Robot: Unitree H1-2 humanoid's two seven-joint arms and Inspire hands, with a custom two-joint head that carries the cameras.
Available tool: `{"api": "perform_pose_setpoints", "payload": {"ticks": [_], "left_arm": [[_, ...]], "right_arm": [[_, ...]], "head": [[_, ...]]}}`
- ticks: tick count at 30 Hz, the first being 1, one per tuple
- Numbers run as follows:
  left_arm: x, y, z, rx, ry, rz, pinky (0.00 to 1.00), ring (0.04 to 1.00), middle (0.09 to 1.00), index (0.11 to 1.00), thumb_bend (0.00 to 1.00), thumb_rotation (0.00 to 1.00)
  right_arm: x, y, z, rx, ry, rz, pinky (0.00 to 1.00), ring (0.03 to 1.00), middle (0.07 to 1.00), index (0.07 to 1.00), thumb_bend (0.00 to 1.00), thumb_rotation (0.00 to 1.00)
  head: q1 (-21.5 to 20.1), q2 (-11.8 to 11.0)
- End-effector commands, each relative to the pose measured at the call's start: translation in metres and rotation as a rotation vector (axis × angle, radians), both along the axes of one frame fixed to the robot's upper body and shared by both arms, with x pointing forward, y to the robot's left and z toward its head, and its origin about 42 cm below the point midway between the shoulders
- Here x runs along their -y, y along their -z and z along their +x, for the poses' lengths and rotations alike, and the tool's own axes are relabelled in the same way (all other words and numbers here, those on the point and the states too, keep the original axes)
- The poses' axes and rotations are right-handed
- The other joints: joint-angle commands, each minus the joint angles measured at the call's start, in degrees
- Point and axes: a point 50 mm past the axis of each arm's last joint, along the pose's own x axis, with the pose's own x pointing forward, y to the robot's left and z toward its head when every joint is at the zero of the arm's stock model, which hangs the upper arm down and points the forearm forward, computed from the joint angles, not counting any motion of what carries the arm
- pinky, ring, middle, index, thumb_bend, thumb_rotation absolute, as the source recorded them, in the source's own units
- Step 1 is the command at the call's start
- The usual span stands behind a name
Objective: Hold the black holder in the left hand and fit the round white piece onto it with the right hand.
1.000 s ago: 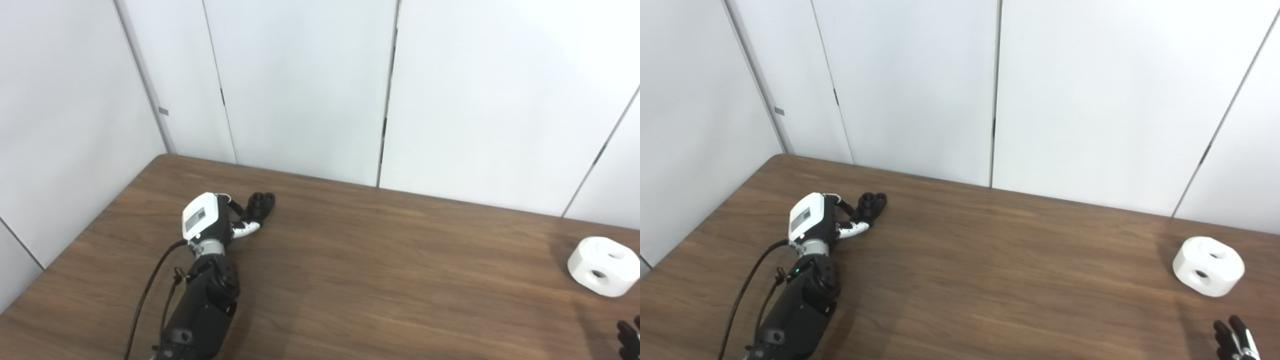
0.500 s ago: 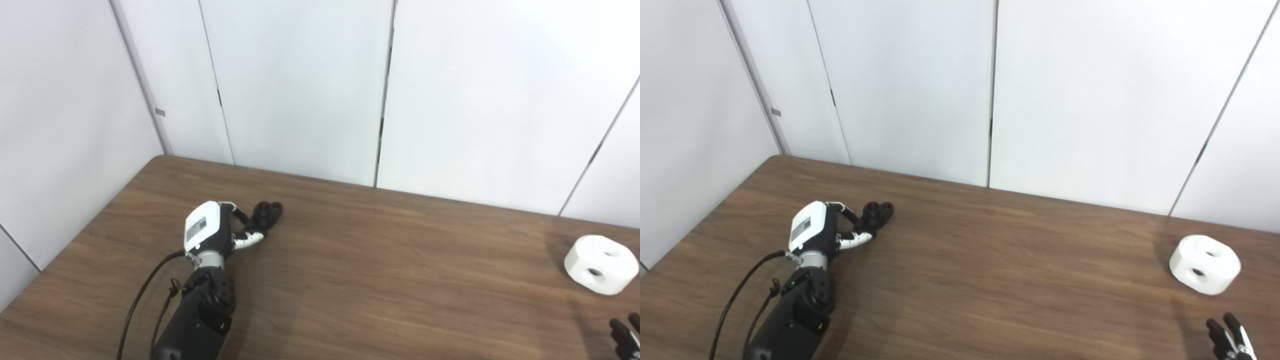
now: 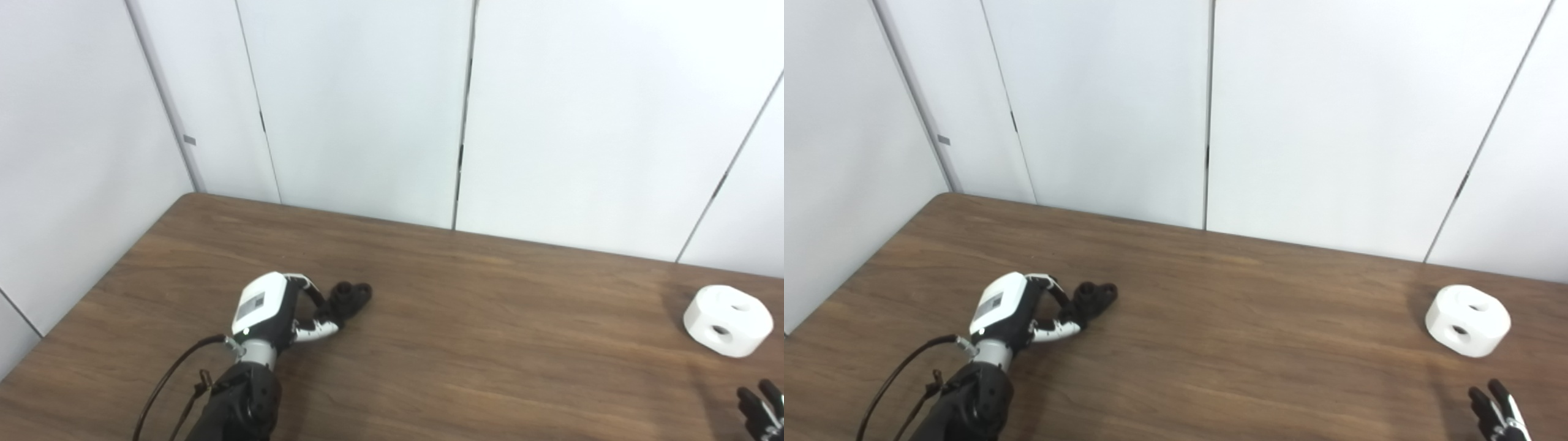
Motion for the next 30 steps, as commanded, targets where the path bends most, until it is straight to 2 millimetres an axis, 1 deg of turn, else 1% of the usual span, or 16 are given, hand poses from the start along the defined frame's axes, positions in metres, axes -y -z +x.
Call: {"api": "perform_pose_setpoints", "payload": {"ticks": [1, 5, 6, 7, 9, 12, 14, 18, 22, 24, 28, 30], "left_arm": [[0.011, 0.007, -0.011, -0.053, 0.096, -0.014, 0.86, 0.901, 0.824, 0.493, 0.5, 0.06], [0.023, 0.01, -0.025, -0.056, 0.166, 0.0, 0.87, 0.895, 0.826, 0.492, 0.51, 0.06], [0.026, 0.01, -0.029, -0.055, 0.192, 0.01, 0.86, 0.896, 0.83, 0.493, 0.51, 0.06], [0.028, 0.011, -0.032, -0.055, 0.209, 0.017, 0.86, 0.896, 0.831, 0.493, 0.51, 0.06], [0.032, 0.011, -0.037, -0.061, 0.239, 0.023, 0.85, 0.899, 0.838, 0.493, 0.5, 0.06], [0.038, 0.013, -0.043, -0.067, 0.264, 0.006, 0.86, 0.898, 0.84, 0.493, 0.5, 0.06], [0.043, 0.016, -0.049, -0.073, 0.283, -0.018, 0.84, 0.897, 0.84, 0.492, 0.51, 0.06], [0.055, 0.022, -0.063, -0.093, 0.325, -0.061, 0.88, 0.911, 0.841, 0.492, 0.5, 0.05], [0.068, 0.027, -0.075, -0.094, 0.389, -0.071, 0.85, 0.916, 0.837, 0.491, 0.51, 0.05], [0.076, 0.025, -0.081, -0.105, 0.424, -0.073, 0.85, 0.916, 0.838, 0.492, 0.51, 0.05], [0.086, 0.022, -0.087, -0.12, 0.48, -0.067, 0.89, 0.924, 0.847, 0.492, 0.5, 0.05], [0.09, 0.02, -0.089, -0.123, 0.509, -0.061, 0.87, 0.921, 0.845, 0.492, 0.5, 0.05]], "right_arm": [[-0.011, 0.02, -0.014, -0.064, 0.025, 0.039, 1.0, 0.964, 0.925, 0.962, 0.68, 1.0], [-0.013, 0.017, -0.014, -0.056, 0.028, 0.032, 1.0, 0.955, 0.92, 0.954, 0.66, 1.0], [-0.014, 0.016, -0.013, -0.055, 0.028, 0.031, 1.0, 0.949, 0.914, 0.952, 0.63, 1.0], [-0.015, 0.016, -0.013, -0.055, 0.028, 0.03, 1.0, 0.95, 0.912, 0.948, 0.61, 1.0], [-0.017, 0.013, -0.013, -0.057, 0.025, 0.031, 1.0, 0.954, 0.91, 0.946, 0.6, 1.0], [-0.019, 0.01, -0.013, -0.053, 0.02, 0.048, 1.0, 0.956, 0.914, 0.949, 0.6, 1.0], [-0.02, 0.009, -0.012, -0.053, 0.019, 0.044, 1.0, 0.953, 0.913, 0.948, 0.6, 1.0], [-0.022, 0.007, -0.013, -0.063, 0.02, 0.028, 1.0, 0.95, 0.913, 0.944, 0.6, 1.0], [-0.024, 0.006, -0.012, -0.07, 0.034, 0.031, 1.0, 0.943, 0.909, 0.942, 0.62, 1.0], [-0.026, 0.004, -0.012, -0.071, 0.033, 0.031, 1.0, 0.946, 0.909, 0.943, 0.62, 1.0], [-0.029, 0.001, -0.01, -0.074, 0.034, 0.032, 1.0, 0.95, 0.908, 0.942, 0.6, 1.0], [-0.03, 0.0, -0.009, -0.076, 0.031, 0.027, 1.0, 0.955, 0.909, 0.945, 0.61, 1.0]], "head": [[-0.17, 0.22], [-1.13, 1.06], [-1.76, 1.62], [-1.76, 1.62], [-2.68, 2.73], [-4.02, 3.78], [-4.6, 3.97], [-6.4, 4.62], [-7.31, 5.62], [-7.88, 6.46], [-8.55, 7.73], [-8.95, 8.49]]}}
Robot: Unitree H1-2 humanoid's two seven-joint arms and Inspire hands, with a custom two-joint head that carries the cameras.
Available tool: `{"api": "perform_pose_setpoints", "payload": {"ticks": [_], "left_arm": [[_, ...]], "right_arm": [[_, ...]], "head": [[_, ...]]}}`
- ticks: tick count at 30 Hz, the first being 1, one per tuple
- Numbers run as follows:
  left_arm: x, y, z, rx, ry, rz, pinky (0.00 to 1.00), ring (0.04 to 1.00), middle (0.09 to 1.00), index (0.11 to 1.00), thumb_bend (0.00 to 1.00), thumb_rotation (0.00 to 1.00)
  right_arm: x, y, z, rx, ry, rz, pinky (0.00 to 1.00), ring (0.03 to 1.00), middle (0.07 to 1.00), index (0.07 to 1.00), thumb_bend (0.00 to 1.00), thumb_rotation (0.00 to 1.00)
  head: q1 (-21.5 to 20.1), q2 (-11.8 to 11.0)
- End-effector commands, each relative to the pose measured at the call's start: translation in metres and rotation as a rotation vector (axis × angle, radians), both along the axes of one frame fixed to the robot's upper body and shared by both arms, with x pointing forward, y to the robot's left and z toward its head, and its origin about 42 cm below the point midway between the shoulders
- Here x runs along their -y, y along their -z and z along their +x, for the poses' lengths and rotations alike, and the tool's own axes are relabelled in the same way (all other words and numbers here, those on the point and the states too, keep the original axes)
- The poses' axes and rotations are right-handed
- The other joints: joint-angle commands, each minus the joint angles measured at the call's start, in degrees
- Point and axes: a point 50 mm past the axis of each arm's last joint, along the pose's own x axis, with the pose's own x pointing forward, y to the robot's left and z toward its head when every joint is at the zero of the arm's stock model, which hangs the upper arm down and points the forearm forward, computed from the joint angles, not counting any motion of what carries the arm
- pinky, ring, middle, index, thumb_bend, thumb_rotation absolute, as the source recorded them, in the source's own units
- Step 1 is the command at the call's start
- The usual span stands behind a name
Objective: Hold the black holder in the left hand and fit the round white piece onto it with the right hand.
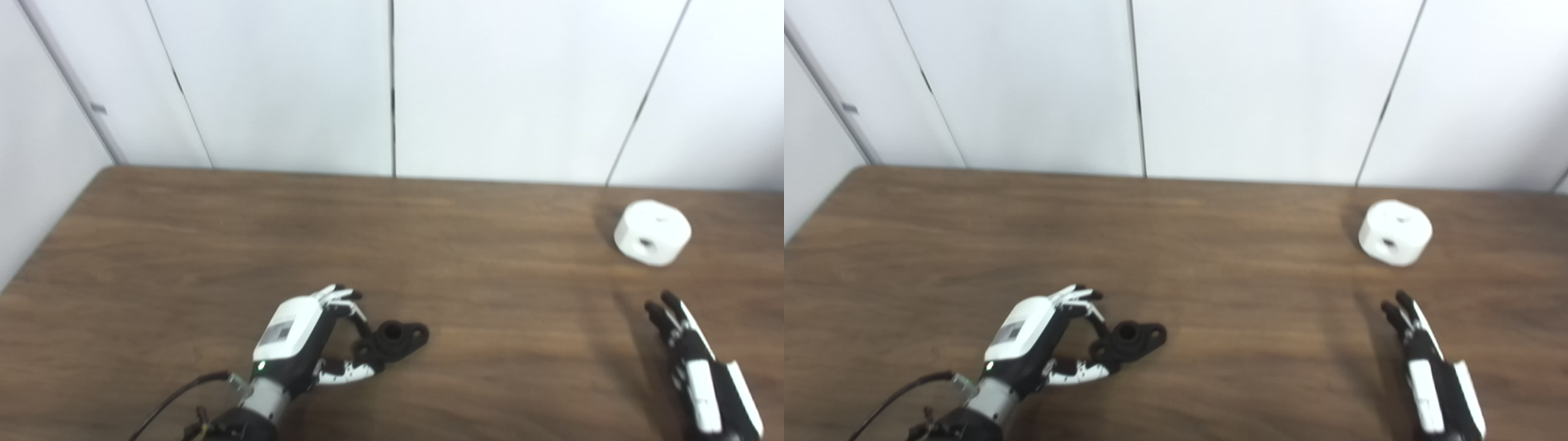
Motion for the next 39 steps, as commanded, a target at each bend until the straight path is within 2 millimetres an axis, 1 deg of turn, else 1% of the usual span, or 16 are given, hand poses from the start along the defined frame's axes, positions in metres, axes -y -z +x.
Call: {"api": "perform_pose_setpoints", "payload": {"ticks": [1, 3, 4, 12, 19, 21, 27, 28, 29, 31, 32, 33, 34, 35, 37, 39], "left_arm": [[0.006, 0.011, -0.011, -0.099, 0.077, 0.02, 0.87, 0.92, 0.846, 0.492, 0.5, 0.05], [0.011, 0.011, -0.014, -0.113, 0.108, 0.023, 0.88, 0.92, 0.853, 0.492, 0.5, 0.05], [0.013, 0.012, -0.015, -0.12, 0.12, 0.02, 0.88, 0.919, 0.854, 0.492, 0.5, 0.05], [0.025, 0.02, -0.025, -0.141, 0.209, 0.017, 0.89, 0.913, 0.847, 0.492, 0.5, 0.06], [0.024, 0.029, -0.026, -0.154, 0.231, 0.026, 0.89, 0.921, 0.844, 0.492, 0.5, 0.06], [0.024, 0.032, -0.026, -0.161, 0.233, 0.025, 0.89, 0.923, 0.846, 0.492, 0.5, 0.06], [0.024, 0.038, -0.026, -0.179, 0.227, 0.003, 0.88, 0.921, 0.847, 0.493, 0.5, 0.05], [0.024, 0.038, -0.026, -0.184, 0.226, -0.002, 0.88, 0.924, 0.848, 0.493, 0.5, 0.05], [0.024, 0.038, -0.026, -0.196, 0.224, -0.008, 0.89, 0.925, 0.849, 0.493, 0.5, 0.05], [0.023, 0.036, -0.026, -0.218, 0.218, -0.014, 0.89, 0.934, 0.851, 0.493, 0.5, 0.05], [0.023, 0.036, -0.026, -0.227, 0.217, -0.016, 0.89, 0.937, 0.853, 0.493, 0.5, 0.05], [0.023, 0.035, -0.026, -0.235, 0.216, -0.019, 0.89, 0.938, 0.853, 0.493, 0.5, 0.05], [0.022, 0.035, -0.026, -0.241, 0.217, -0.021, 0.89, 0.939, 0.853, 0.493, 0.5, 0.05], [0.022, 0.034, -0.026, -0.246, 0.22, -0.022, 0.89, 0.939, 0.852, 0.492, 0.5, 0.05], [0.022, 0.034, -0.027, -0.253, 0.226, -0.024, 0.89, 0.937, 0.851, 0.492, 0.5, 0.05], [0.023, 0.033, -0.028, -0.265, 0.232, -0.022, 0.89, 0.939, 0.851, 0.492, 0.5, 0.05]], "right_arm": [[-0.005, 0.001, -0.004, -0.022, -0.005, -0.003, 1.0, 0.956, 0.908, 0.945, 0.61, 1.0], [-0.005, -0.001, -0.004, -0.025, -0.003, -0.009, 1.0, 0.956, 0.904, 0.944, 0.64, 1.0], [-0.006, -0.001, -0.004, -0.026, -0.002, -0.013, 1.0, 0.954, 0.902, 0.942, 0.65, 1.0], [-0.009, -0.007, -0.003, -0.033, -0.003, -0.016, 1.0, 0.955, 0.9, 0.938, 0.67, 1.0], [-0.01, -0.009, -0.003, -0.036, -0.003, -0.023, 1.0, 0.944, 0.898, 0.937, 0.64, 1.0], [-0.009, -0.009, -0.003, -0.036, 0.0, -0.025, 1.0, 0.944, 0.896, 0.935, 0.63, 1.0], [-0.007, -0.01, -0.004, -0.029, 0.02, -0.015, 1.0, 0.941, 0.894, 0.926, 0.62, 1.0], [-0.007, -0.01, -0.004, -0.026, 0.024, -0.015, 1.0, 0.935, 0.89, 0.919, 0.61, 0.97], [-0.007, -0.011, -0.004, -0.019, 0.027, -0.016, 1.0, 0.932, 0.889, 0.916, 0.6, 0.96], [-0.006, -0.013, -0.003, -0.007, 0.03, -0.017, 1.0, 0.925, 0.888, 0.908, 0.61, 0.83], [-0.006, -0.014, -0.003, -0.003, 0.03, -0.02, 0.99, 0.924, 0.888, 0.906, 0.62, 0.78], [-0.006, -0.015, -0.004, 0.001, 0.032, -0.032, 0.98, 0.927, 0.891, 0.906, 0.64, 0.72], [-0.005, -0.016, -0.004, 0.007, 0.032, -0.052, 0.96, 0.929, 0.893, 0.907, 0.66, 0.68], [-0.005, -0.018, -0.005, 0.015, 0.033, -0.088, 0.95, 0.927, 0.893, 0.908, 0.66, 0.65], [-0.004, -0.024, -0.006, 0.024, 0.038, -0.161, 0.95, 0.927, 0.893, 0.911, 0.69, 0.6], [-0.001, -0.029, -0.005, 0.028, 0.052, -0.21, 0.96, 0.931, 0.899, 0.919, 0.71, 0.56]], "head": [[-0.17, 0.27], [-0.53, 0.96], [-0.53, 0.96], [-1.71, 2.71], [-2.27, 3.08], [-3.5, 3.05], [-3.74, 2.8], [-3.74, 2.8], [-3.94, 2.25], [-3.94, 2.25], [-4.45, 1.89], [-4.45, 1.89], [-4.45, 1.89], [-5.05, 1.29], [-5.05, 1.29], [-5.71, 0.15]]}}
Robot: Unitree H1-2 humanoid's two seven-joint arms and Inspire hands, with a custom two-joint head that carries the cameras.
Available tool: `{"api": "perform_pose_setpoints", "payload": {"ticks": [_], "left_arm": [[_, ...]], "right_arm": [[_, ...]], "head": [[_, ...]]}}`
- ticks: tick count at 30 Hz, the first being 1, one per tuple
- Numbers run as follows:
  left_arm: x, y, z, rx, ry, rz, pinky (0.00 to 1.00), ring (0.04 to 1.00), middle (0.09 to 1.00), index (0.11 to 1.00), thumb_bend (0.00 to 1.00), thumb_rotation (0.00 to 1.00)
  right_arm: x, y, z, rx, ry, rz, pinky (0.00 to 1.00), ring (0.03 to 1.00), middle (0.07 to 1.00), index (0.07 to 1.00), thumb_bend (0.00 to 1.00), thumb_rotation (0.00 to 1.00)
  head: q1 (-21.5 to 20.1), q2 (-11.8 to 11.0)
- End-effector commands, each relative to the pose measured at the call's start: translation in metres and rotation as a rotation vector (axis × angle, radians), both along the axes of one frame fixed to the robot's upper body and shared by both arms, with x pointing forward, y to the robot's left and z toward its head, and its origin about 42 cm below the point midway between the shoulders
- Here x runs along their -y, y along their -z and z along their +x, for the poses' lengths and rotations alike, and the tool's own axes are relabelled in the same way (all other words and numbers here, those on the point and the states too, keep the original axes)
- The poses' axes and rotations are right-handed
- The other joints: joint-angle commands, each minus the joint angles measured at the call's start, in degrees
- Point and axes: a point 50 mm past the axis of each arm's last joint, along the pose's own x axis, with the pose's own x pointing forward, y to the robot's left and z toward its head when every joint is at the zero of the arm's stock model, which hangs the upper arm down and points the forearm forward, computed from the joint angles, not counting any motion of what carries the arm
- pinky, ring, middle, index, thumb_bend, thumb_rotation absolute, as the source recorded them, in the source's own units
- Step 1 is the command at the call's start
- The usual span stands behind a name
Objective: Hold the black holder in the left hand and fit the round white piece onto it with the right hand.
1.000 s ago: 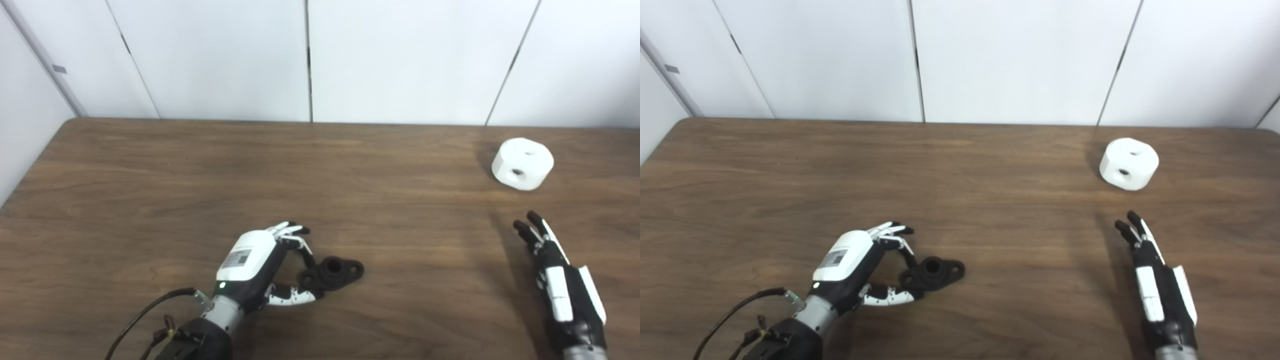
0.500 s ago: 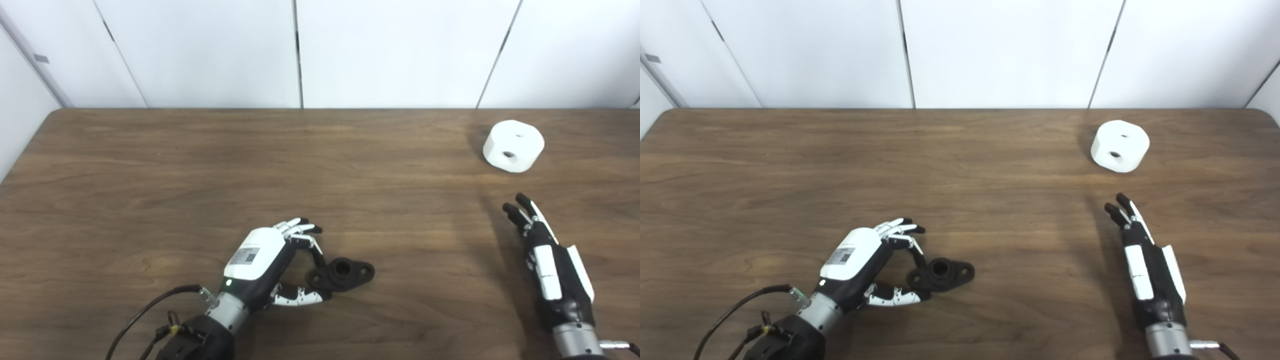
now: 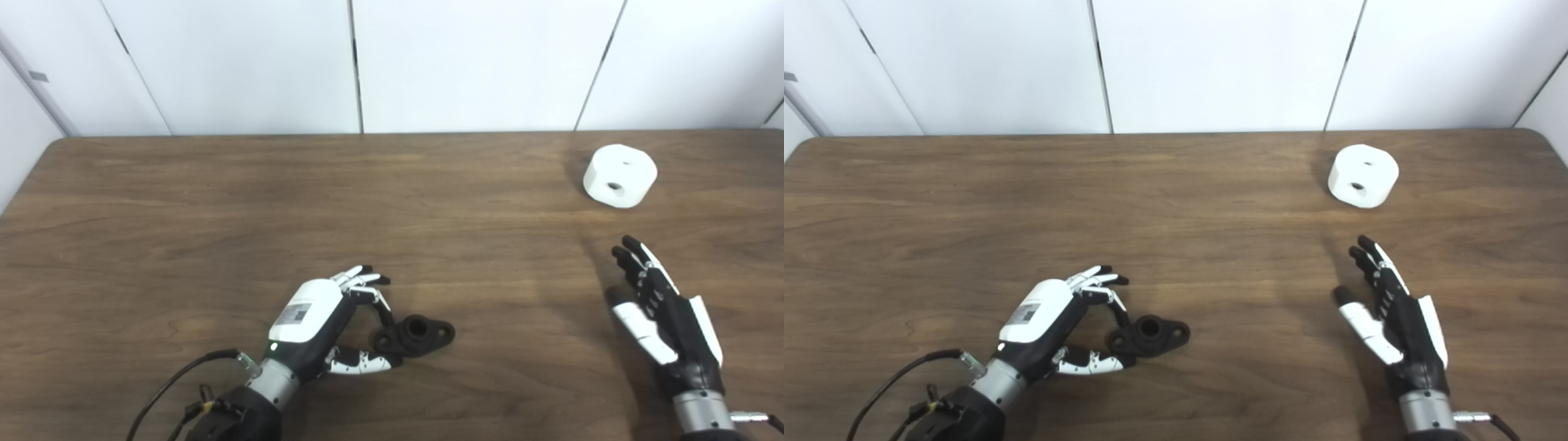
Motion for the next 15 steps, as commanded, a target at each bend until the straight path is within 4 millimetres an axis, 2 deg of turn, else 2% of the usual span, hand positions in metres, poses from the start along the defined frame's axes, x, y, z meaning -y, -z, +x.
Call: {"api": "perform_pose_setpoints", "payload": {"ticks": [1, 5, 7, 12, 15], "left_arm": [[-0.001, 0.03, -0.018, -0.23, 0.036, 0.049, 0.9, 0.942, 0.854, 0.492, 0.5, 0.05], [0.001, 0.03, -0.022, -0.238, 0.049, 0.063, 0.89, 0.943, 0.86, 0.492, 0.5, 0.05], [0.002, 0.03, -0.023, -0.227, 0.052, 0.081, 0.9, 0.936, 0.852, 0.492, 0.5, 0.05], [0.002, 0.031, -0.026, -0.204, 0.068, 0.158, 0.88, 0.911, 0.832, 0.492, 0.5, 0.05], [0.002, 0.032, -0.027, -0.196, 0.071, 0.18, 0.87, 0.904, 0.826, 0.492, 0.51, 0.05]], "right_arm": [[0.004, -0.015, 0.002, 0.051, 0.013, -0.052, 0.97, 0.934, 0.908, 0.928, 0.73, 0.51], [0.012, -0.024, 0.011, 0.095, 0.033, -0.087, 0.97, 0.946, 0.94, 0.952, 0.77, 0.38], [0.016, -0.03, 0.017, 0.113, 0.051, -0.132, 0.94, 0.939, 0.94, 0.944, 0.8, 0.36], [0.024, -0.045, 0.031, 0.144, 0.074, -0.2, 0.99, 0.968, 0.952, 0.947, 0.83, 0.32], [0.028, -0.053, 0.038, 0.154, 0.097, -0.257, 0.93, 0.945, 0.938, 0.941, 0.84, 0.35]], "head": [[-0.09, 0.05], [-0.91, -1.34], [-1.45, -2.0], [-3.21, -3.38], [-4.16, -4.12]]}}
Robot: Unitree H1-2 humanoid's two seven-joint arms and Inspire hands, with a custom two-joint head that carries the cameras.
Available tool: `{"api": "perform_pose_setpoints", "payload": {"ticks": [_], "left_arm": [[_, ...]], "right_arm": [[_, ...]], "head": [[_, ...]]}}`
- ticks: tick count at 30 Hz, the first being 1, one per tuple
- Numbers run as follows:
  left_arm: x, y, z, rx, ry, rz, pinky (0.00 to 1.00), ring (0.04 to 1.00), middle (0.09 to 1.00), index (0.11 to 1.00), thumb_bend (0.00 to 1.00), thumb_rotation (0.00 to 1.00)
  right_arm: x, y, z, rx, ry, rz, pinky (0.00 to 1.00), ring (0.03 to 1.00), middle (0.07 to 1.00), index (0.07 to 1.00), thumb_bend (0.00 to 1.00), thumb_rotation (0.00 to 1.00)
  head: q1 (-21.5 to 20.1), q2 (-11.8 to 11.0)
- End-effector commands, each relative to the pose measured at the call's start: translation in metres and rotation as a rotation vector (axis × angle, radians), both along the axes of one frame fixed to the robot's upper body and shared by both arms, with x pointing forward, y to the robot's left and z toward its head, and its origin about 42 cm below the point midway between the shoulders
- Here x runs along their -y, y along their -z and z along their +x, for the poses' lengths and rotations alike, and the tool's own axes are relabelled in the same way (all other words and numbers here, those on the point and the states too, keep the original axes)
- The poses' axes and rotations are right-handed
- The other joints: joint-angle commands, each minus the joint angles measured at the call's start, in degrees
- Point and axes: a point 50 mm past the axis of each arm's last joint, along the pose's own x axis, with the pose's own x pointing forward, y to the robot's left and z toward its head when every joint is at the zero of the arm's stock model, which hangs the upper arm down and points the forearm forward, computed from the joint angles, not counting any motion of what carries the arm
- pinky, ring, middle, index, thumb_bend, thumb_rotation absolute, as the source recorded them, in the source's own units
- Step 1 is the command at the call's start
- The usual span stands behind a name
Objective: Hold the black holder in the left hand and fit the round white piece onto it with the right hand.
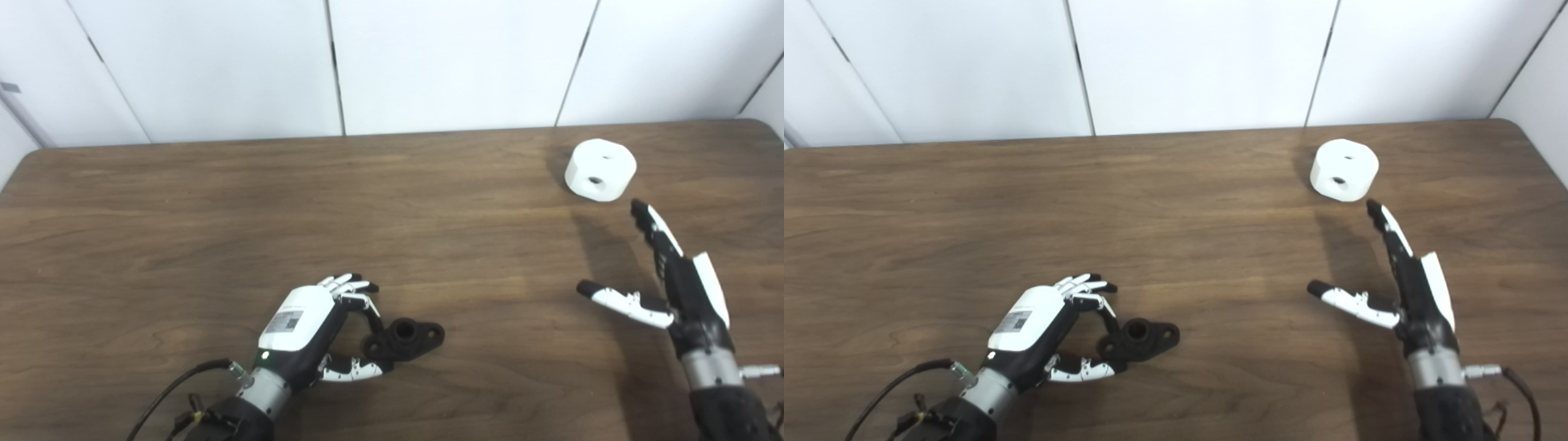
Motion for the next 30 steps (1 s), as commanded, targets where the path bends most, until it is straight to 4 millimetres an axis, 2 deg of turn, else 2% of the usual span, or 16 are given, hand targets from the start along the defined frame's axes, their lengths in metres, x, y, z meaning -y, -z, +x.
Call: {"api": "perform_pose_setpoints", "payload": {"ticks": [1, 4, 9, 13, 17, 22, 27, 30], "left_arm": [[-0.004, 0.034, -0.023, -0.215, 0.044, 0.098, 0.88, 0.904, 0.827, 0.492, 0.51, 0.05], [-0.006, 0.037, -0.025, -0.216, 0.048, 0.111, 0.88, 0.906, 0.832, 0.492, 0.51, 0.05], [-0.01, 0.039, -0.027, -0.222, 0.045, 0.119, 0.89, 0.91, 0.833, 0.492, 0.51, 0.05], [-0.014, 0.04, -0.028, -0.225, 0.043, 0.132, 0.89, 0.911, 0.829, 0.492, 0.51, 0.05], [-0.016, 0.042, -0.027, -0.226, 0.047, 0.14, 0.89, 0.907, 0.828, 0.492, 0.51, 0.05], [-0.018, 0.043, -0.026, -0.241, 0.046, 0.133, 0.9, 0.909, 0.83, 0.492, 0.51, 0.05], [-0.021, 0.043, -0.026, -0.274, 0.052, 0.094, 0.9, 0.915, 0.834, 0.492, 0.5, 0.05], [-0.022, 0.042, -0.025, -0.284, 0.061, 0.094, 0.89, 0.914, 0.834, 0.493, 0.5, 0.05]], "right_arm": [[0.006, -0.025, 0.008, 0.082, 0.022, -0.064, 0.91, 0.932, 0.932, 0.939, 0.84, 0.36], [0.007, -0.035, 0.017, 0.08, 0.046, -0.097, 0.9, 0.918, 0.921, 0.936, 0.84, 0.4], [0.012, -0.05, 0.035, 0.1, 0.052, -0.15, 0.9, 0.933, 0.941, 0.942, 0.82, 0.37], [0.015, -0.057, 0.05, 0.085, 0.074, -0.192, 0.94, 0.96, 0.966, 0.951, 0.83, 0.39], [0.02, -0.063, 0.066, 0.082, 0.095, -0.227, 0.92, 0.961, 0.977, 0.946, 0.85, 0.4], [0.027, -0.073, 0.087, 0.082, 0.113, -0.273, 0.99, 0.999, 0.998, 0.952, 0.84, 0.39], [0.035, -0.083, 0.11, 0.073, 0.125, -0.328, 0.98, 1.0, 1.0, 0.944, 0.83, 0.36], [0.038, -0.088, 0.126, 0.05, 0.14, -0.37, 0.97, 1.0, 1.0, 0.927, 0.86, 0.34]], "head": [[-0.17, -0.07], [-1.28, -0.8], [-3.57, -1.37], [-5.05, -2.02], [-6.11, -2.69], [-6.93, -2.46], [-7.48, -2.62], [-7.73, -2.54]]}}
